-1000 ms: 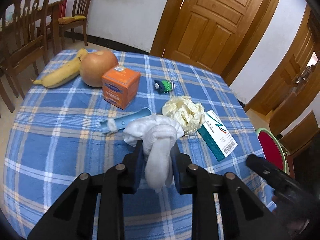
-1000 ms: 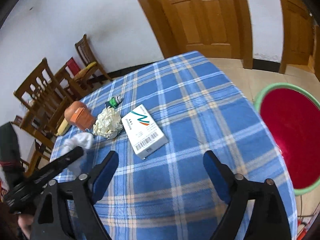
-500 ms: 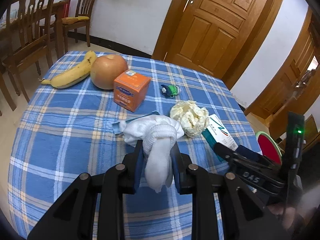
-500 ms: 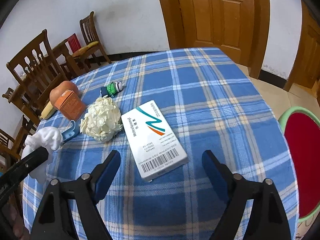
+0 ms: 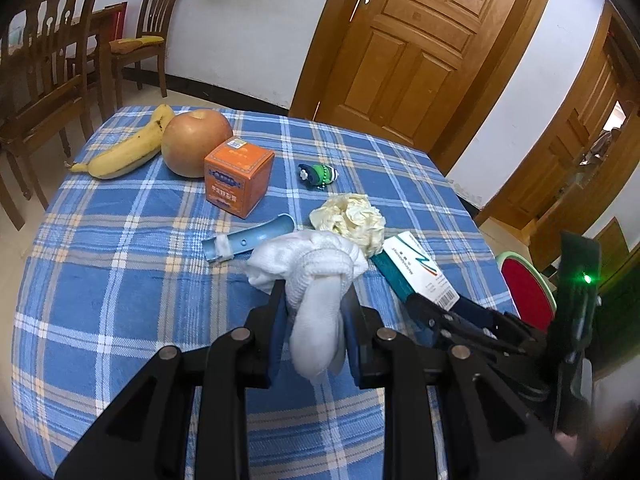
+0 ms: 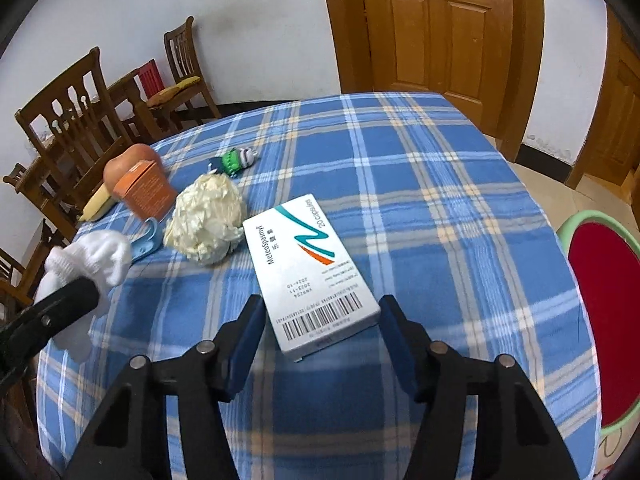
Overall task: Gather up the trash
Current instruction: 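Grasp the white medicine box with the right tool while the left tool holds the sock, then carry sock and medicine box over the red bucket and open both tools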
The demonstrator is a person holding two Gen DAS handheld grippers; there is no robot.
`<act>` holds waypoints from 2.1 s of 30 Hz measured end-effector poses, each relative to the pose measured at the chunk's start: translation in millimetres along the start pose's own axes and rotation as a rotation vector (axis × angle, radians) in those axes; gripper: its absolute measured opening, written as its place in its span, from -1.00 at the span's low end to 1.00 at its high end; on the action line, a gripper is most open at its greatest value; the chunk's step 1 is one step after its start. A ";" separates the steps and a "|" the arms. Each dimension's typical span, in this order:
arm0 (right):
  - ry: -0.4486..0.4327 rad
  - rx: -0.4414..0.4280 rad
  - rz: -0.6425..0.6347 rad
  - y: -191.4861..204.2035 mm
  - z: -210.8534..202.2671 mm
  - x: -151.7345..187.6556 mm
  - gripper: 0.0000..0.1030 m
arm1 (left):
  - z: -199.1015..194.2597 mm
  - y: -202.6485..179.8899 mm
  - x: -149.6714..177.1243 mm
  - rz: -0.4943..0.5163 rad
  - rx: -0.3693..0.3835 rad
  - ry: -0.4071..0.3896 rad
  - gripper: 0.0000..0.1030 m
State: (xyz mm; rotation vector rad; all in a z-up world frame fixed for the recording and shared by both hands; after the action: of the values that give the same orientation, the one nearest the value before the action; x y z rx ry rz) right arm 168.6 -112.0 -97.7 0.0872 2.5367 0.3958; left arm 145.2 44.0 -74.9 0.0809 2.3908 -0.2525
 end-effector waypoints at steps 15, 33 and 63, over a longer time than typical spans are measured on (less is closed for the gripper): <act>-0.051 -0.070 0.143 -30.3 -52.0 32.4 0.18 | -11.2 -33.2 0.1 0.051 0.047 -0.013 -0.50; -0.192 -0.046 0.322 -103.9 -105.3 35.5 0.18 | -6.0 -97.5 -3.0 0.137 0.116 0.004 -0.50; -0.284 0.100 0.563 -238.1 -122.1 38.9 0.19 | 42.8 -240.0 -11.5 0.374 0.236 0.079 -0.50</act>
State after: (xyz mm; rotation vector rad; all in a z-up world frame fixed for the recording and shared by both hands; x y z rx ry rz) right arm 74.7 -365.5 -91.9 0.8454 2.2145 0.4324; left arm 151.1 -199.6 -59.9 0.6502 2.3575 -0.3561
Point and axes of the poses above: each gripper's, at about its wrist camera, not at the fingertips, and z roughly the way its jaws point, y to its left, x to its underside, the point moved 6 cm from there along z, roughly the way its jaws point, and after that the axes turned 13 degrees about z, right-handed, at the moved point
